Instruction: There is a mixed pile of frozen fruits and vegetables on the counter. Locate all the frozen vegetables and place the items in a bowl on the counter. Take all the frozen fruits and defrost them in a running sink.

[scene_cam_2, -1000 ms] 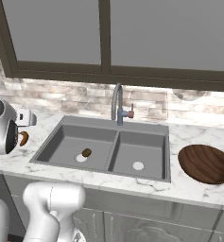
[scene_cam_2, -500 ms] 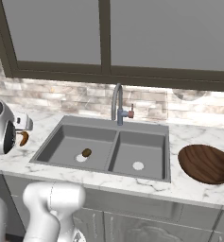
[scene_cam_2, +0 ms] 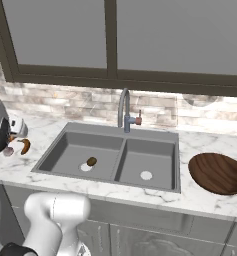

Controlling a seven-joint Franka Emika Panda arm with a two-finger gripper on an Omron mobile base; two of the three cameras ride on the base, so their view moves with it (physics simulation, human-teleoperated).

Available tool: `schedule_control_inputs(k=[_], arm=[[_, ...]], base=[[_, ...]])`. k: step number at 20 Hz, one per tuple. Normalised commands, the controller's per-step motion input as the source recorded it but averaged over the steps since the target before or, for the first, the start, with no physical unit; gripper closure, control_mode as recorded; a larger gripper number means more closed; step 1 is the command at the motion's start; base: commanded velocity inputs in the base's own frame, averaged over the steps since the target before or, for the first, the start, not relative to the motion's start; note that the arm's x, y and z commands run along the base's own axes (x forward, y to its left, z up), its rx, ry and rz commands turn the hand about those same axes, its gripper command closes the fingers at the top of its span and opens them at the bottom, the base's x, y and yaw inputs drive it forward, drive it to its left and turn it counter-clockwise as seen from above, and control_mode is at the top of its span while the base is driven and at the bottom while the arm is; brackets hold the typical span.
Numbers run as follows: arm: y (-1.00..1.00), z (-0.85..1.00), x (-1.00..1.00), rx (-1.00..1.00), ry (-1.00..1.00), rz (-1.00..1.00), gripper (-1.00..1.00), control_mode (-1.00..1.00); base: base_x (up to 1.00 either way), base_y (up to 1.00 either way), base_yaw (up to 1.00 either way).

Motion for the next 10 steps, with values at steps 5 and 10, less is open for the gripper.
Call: schedule_control_inputs(k=[5,10], arm=[[0.09,-0.16,0.02,0.00,0.00,0.00,-1.00,-1.00],[0.01,-0.16,0.13,0.00,0.00,0.00,-1.00,-1.00]], base=[[0.00,0.00,0.00],[0.00,0.00,0.00]])
